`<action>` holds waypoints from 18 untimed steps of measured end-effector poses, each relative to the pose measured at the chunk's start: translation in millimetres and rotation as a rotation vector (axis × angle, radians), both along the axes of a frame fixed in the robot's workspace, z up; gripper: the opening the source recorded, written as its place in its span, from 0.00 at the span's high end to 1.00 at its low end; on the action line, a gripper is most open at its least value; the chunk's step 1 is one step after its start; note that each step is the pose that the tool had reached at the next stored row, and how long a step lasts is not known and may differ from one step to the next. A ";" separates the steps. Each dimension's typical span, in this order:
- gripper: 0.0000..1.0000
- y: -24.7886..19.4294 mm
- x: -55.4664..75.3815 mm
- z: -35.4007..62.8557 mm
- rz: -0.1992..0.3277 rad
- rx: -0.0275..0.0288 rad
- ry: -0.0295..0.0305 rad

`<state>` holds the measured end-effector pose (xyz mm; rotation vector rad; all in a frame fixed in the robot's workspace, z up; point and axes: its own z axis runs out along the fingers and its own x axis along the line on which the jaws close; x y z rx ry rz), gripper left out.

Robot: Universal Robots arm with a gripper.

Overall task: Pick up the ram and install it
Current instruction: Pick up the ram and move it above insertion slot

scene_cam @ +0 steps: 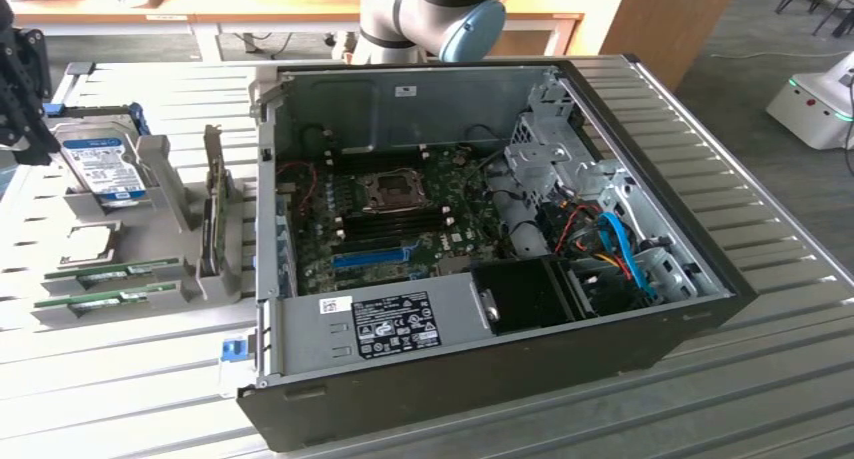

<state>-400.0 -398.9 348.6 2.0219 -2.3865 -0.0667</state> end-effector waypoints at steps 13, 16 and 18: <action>0.76 0.0 0.0 -16.1 0.000 0.0000 0.0000; 0.76 0.0 0.0 -19.9 0.000 0.0000 0.0000; 0.76 0.0 0.0 -22.3 0.000 0.0000 0.0000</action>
